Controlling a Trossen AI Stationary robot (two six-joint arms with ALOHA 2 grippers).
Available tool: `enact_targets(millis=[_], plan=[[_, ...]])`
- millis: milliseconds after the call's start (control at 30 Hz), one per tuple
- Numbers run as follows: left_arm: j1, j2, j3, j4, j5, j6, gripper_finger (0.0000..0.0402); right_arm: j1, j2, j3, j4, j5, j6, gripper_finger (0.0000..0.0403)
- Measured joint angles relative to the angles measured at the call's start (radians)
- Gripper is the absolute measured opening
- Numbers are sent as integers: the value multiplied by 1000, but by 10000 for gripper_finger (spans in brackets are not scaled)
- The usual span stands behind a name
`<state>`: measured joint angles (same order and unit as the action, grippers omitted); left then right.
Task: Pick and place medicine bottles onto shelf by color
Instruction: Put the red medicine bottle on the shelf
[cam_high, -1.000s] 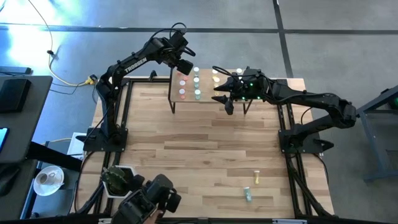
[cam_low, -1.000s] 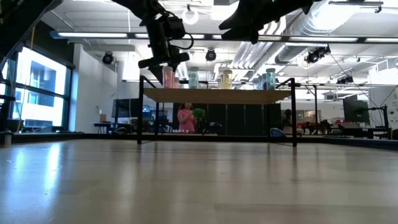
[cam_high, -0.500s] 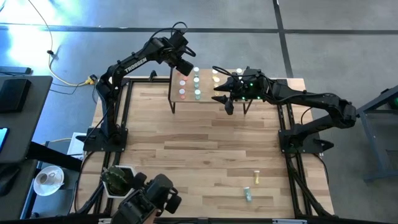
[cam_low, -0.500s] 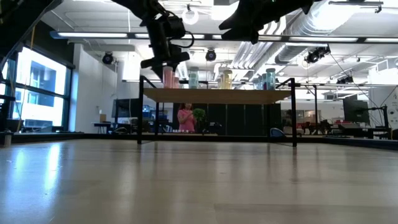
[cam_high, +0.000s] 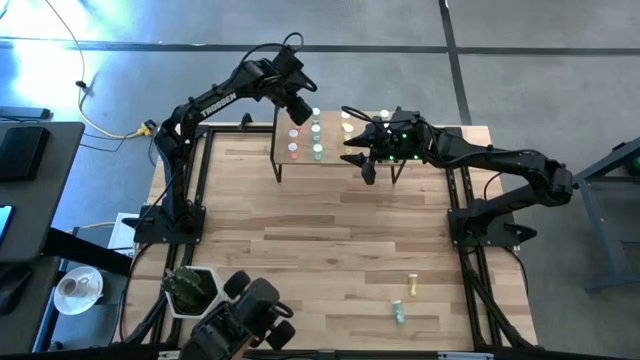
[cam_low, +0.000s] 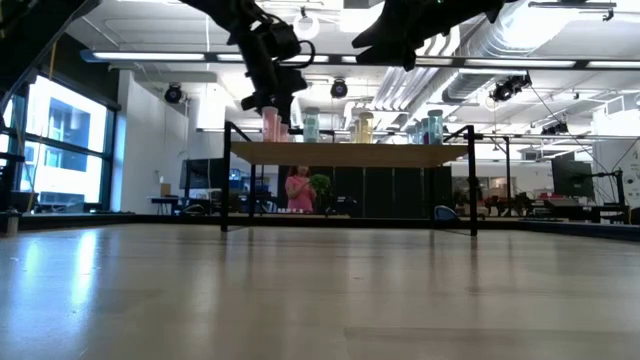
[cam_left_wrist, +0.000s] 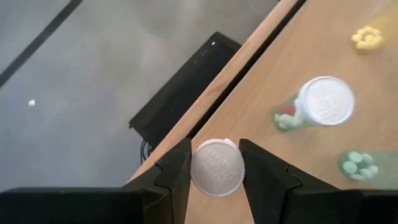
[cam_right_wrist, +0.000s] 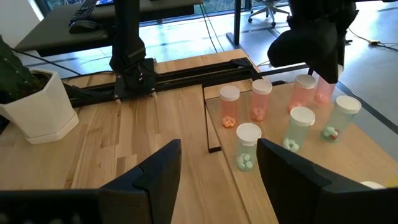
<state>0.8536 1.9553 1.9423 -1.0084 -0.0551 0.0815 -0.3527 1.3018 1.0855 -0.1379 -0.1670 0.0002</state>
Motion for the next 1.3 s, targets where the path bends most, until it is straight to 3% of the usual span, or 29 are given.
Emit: enact_targets(millis=[433,1300], plan=[[0,0,0,21,69,62,115,0,0,0,0,0,0,201],[3,25,1,13,74,69,115,0,0,0,0,0,2,201]])
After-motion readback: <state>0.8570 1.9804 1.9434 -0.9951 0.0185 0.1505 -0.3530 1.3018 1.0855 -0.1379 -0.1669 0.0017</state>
